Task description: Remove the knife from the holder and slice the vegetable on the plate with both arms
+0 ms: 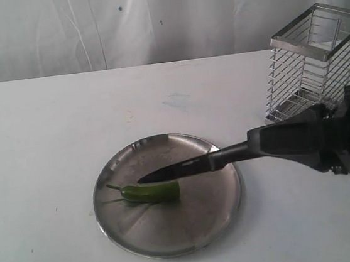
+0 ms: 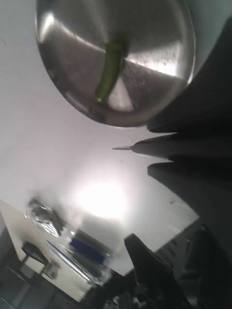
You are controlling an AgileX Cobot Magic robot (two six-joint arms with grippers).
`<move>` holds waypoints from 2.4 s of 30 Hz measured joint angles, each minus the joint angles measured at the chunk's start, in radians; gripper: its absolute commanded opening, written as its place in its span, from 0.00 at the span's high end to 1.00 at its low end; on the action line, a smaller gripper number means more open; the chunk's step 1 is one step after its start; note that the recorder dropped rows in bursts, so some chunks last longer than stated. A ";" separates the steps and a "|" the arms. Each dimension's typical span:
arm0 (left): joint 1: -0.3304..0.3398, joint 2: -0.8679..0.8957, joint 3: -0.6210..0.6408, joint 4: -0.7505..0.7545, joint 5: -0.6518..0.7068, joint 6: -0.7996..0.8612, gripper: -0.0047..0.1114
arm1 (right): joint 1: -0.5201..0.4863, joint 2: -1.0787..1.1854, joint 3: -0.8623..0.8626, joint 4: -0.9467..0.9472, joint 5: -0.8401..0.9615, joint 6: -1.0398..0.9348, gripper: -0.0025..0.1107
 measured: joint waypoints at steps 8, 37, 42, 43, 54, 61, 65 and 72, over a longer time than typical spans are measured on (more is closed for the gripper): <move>0.000 0.000 0.000 -0.526 -0.127 -0.014 0.96 | 0.000 0.072 0.000 0.162 0.055 -0.143 0.98; -0.653 1.149 -0.397 1.353 -0.934 -0.809 0.96 | 0.000 0.254 0.000 0.394 0.040 -0.416 0.98; -0.736 1.414 -0.406 1.173 -0.993 -0.781 0.96 | 0.000 0.254 0.000 0.394 0.034 -0.427 0.98; -0.743 1.454 -0.406 1.123 -1.031 -0.779 0.96 | 0.000 0.254 0.000 0.394 0.034 -0.433 0.98; -0.758 1.740 -0.498 0.834 -1.403 -0.766 0.96 | 0.000 0.254 0.000 0.394 0.026 -0.502 0.98; -0.758 1.747 -0.556 0.773 -1.413 -0.770 0.96 | 0.000 0.254 0.000 0.367 -0.049 -0.512 0.98; -0.758 1.747 -0.578 0.736 -1.413 -0.805 0.96 | 0.000 0.254 0.000 0.363 -0.074 -0.511 0.98; -0.758 1.747 -0.628 0.707 -1.413 -0.836 0.96 | 0.000 0.254 0.000 0.356 -0.074 -0.515 0.98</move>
